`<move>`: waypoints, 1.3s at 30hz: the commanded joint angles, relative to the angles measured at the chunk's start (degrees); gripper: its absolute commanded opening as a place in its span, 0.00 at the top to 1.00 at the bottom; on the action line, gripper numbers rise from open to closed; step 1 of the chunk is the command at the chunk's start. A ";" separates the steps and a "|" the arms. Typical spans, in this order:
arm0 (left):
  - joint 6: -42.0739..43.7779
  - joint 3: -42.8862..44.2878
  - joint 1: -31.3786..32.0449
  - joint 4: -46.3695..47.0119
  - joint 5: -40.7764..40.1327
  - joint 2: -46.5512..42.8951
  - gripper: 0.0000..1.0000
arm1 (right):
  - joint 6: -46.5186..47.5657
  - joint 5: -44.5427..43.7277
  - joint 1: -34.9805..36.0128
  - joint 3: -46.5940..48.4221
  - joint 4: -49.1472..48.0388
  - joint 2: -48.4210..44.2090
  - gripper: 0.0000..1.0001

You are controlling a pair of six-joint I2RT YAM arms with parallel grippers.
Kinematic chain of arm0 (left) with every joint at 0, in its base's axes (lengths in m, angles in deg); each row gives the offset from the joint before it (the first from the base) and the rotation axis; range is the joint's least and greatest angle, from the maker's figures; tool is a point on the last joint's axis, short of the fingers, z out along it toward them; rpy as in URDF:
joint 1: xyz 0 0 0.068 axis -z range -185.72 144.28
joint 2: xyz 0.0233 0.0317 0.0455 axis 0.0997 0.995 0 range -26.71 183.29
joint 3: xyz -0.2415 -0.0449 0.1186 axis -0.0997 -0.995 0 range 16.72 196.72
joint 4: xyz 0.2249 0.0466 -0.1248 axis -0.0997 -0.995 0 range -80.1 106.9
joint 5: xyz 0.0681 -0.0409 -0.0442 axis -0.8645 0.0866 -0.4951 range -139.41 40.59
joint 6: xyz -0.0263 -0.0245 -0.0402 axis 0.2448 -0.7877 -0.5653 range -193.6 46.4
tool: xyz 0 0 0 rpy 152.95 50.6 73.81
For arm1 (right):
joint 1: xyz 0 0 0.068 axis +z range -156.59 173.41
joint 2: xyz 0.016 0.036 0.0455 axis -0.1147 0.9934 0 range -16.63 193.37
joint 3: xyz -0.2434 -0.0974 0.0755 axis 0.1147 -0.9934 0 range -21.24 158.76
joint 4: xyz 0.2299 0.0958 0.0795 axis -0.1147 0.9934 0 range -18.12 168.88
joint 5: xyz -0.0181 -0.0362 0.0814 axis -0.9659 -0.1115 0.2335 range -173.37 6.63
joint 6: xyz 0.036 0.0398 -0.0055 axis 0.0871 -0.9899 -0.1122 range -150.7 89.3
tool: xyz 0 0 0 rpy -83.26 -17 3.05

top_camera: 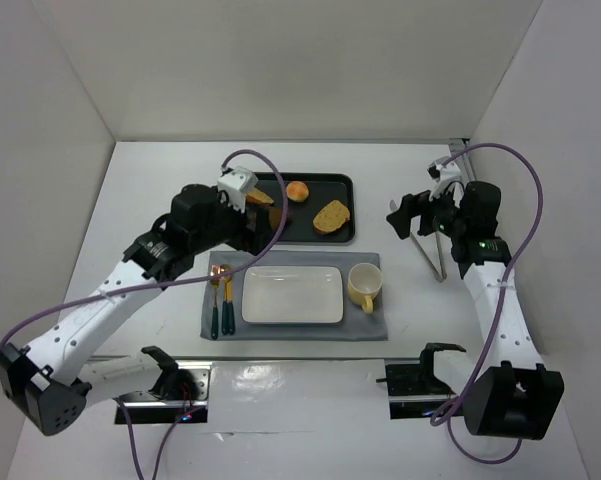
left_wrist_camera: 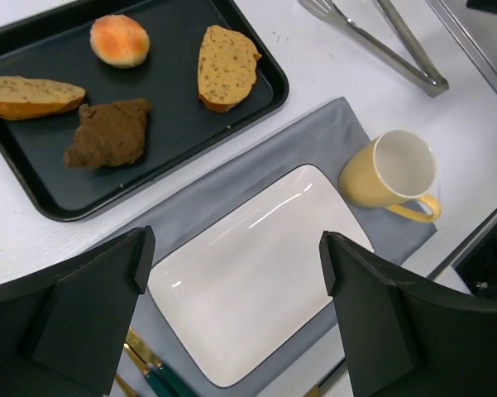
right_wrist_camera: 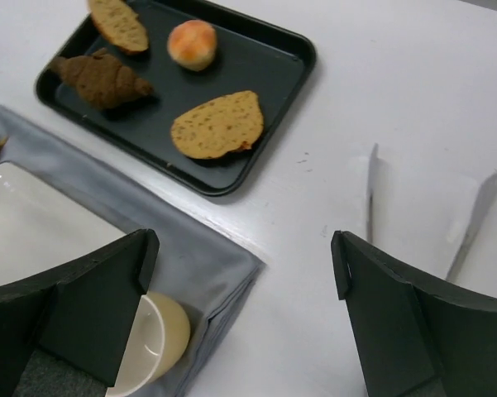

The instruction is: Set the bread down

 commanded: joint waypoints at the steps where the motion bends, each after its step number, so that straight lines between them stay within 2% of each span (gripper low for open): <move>1: 3.02 -5.11 -0.56 5.22 0.79 -4.58 0.00 | -2.64 -8.55 -0.18 0.28 -3.70 0.01 0.01; 6: 4.43 -7.14 -0.56 5.22 -1.05 -8.72 0.00 | 4.74 -13.83 -0.18 -3.85 -5.28 1.41 0.01; 8: 3.91 -7.76 -0.03 5.22 -1.06 -10.65 0.00 | 6.58 -16.38 -0.18 -3.86 -5.29 4.21 0.06; 9: 3.90 -8.37 -0.03 5.22 -1.06 -11.18 0.00 | 7.72 -17.96 -0.18 -3.85 -4.68 5.36 0.15; 10: 3.90 -8.37 -0.03 5.22 -1.06 -11.70 0.00 | 8.25 -18.67 -0.18 -3.85 -4.67 6.33 0.69; 11: 3.21 -8.98 -0.03 5.22 -1.06 -12.58 0.00 | 8.26 -19.46 -0.18 -3.85 -4.67 7.91 1.00; 13: 2.68 -9.51 -0.03 5.83 -1.06 -13.11 0.00 | 10.01 -20.00 -0.70 -3.85 -4.67 9.06 1.00; 15: 2.06 -8.91 -0.03 5.04 -1.75 -13.12 0.00 | 11.59 -19.47 -0.70 -3.25 -3.18 10.73 0.26; 16: 2.06 -8.90 -0.03 4.43 -2.54 -13.12 0.00 | 13.77 -19.47 -0.70 -3.24 -3.18 11.52 0.01; 21: 1.44 -8.29 -0.03 3.55 -0.45 -11.98 0.00 | 18.45 -20.61 -0.70 -4.82 -4.66 16.69 0.00; 30: 0.91 -7.67 -0.03 3.02 0.17 -12.59 0.00 | 22.23 -27.64 -0.70 -5.87 -10.11 24.26 0.00; 39: 0.91 -7.67 -0.03 3.02 1.23 -13.12 0.00 | 22.23 -30.80 -1.22 -6.40 -12.49 25.32 0.00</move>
